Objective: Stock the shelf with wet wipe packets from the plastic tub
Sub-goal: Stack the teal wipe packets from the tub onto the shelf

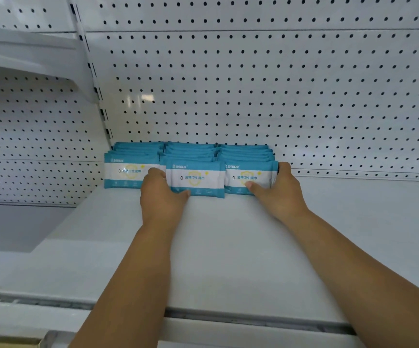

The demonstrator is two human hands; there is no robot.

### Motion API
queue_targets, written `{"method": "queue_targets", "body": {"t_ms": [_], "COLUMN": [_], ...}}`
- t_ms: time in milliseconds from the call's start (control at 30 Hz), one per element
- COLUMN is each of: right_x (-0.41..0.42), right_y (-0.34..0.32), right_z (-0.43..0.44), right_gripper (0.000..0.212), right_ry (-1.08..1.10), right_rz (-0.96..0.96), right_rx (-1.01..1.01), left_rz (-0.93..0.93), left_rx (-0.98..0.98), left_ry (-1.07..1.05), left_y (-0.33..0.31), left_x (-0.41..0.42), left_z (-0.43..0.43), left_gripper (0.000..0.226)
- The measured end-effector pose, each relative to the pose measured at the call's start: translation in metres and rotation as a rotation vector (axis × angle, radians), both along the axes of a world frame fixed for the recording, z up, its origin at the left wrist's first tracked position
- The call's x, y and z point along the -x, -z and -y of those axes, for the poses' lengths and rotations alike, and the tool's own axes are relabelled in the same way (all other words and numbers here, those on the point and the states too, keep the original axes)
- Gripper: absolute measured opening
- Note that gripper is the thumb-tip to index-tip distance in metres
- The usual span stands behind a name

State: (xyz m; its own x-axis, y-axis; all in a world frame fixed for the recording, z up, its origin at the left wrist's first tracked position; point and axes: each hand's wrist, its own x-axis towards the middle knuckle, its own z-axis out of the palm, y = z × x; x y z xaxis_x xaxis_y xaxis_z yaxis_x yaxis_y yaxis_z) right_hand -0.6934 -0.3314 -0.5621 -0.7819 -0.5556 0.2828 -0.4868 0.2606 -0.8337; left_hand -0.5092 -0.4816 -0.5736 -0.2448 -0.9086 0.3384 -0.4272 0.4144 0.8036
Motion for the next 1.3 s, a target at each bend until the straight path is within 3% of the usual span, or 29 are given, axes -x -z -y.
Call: {"method": "queue_targets", "body": {"t_ms": [400,533,800,967,1167,1300], "right_x": [-0.002,-0.002,-0.002,-0.002,0.009,0.021], "right_y": [-0.001,-0.001,0.001,-0.007,-0.047,-0.067], "right_z": [-0.001,-0.001,-0.003,-0.007,-0.042,-0.088], "right_gripper": [0.058,0.056,0.058,0.059,0.095,0.089], "right_ry": [-0.009,-0.013,-0.023,-0.062,-0.100,-0.092], "right_rz": [0.005,0.021,0.017,0.016,-0.123,-0.259], "right_rx": [-0.023,-0.018,-0.017,-0.061,-0.202,-0.275], "left_rz": [0.009,0.150,0.257,0.413,0.425,0.408], "left_rx": [0.011,0.060,0.070,0.125,0.223,0.276], "left_ry": [-0.089,-0.087,-0.188,-0.261,-0.080,0.010], "left_y": [0.000,-0.004,-0.005,-0.013,-0.027,-0.041], "left_x": [0.003,0.006,0.002,-0.002,-0.008,-0.002], "left_z": [0.005,-0.003,-0.005,-0.017,-0.042,-0.078], "left_gripper": [0.075,0.091,0.084,0.093,0.086,0.073]}}
